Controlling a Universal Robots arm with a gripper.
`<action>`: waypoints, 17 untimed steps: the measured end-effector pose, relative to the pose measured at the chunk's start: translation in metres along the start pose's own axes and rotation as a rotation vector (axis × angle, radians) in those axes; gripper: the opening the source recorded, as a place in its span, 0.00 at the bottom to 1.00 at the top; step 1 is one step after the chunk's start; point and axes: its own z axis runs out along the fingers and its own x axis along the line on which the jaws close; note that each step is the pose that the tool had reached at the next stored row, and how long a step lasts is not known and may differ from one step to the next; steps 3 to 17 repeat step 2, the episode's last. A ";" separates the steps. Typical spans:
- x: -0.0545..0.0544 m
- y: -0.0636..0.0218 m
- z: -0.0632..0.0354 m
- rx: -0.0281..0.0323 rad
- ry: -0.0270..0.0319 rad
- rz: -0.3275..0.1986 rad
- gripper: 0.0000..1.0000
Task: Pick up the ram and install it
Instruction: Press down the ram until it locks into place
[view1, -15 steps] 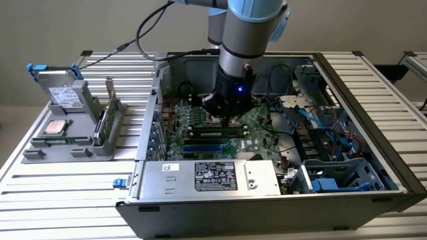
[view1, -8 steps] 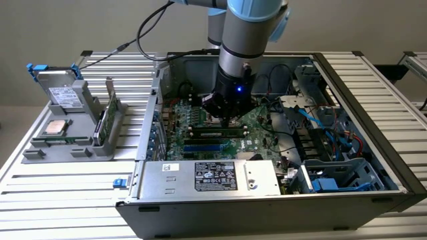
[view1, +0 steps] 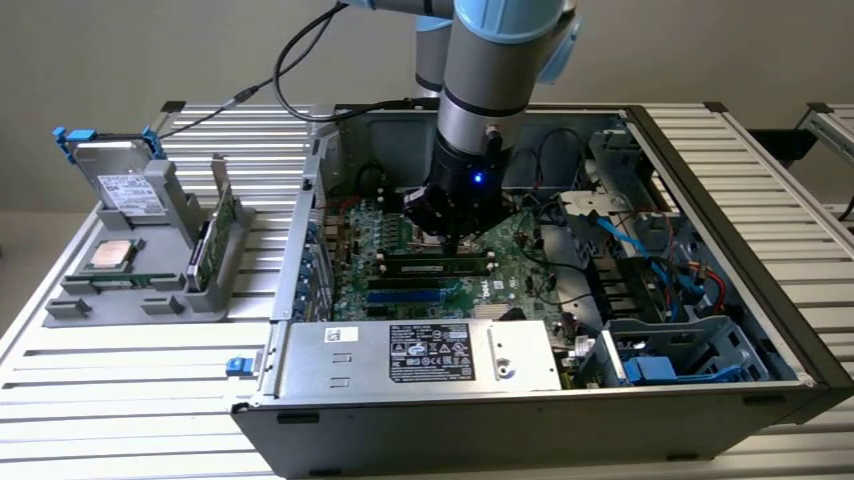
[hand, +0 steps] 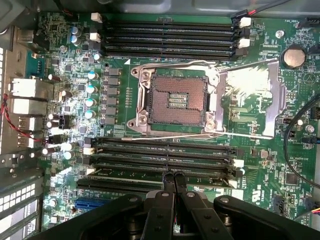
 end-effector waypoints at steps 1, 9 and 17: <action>0.000 0.0000 0.0000 0.0000 0.0000 0.000 0.10; 0.000 0.0000 0.0000 0.0000 0.0000 0.000 0.10; 0.000 0.0000 0.0000 0.0000 0.0000 0.000 0.10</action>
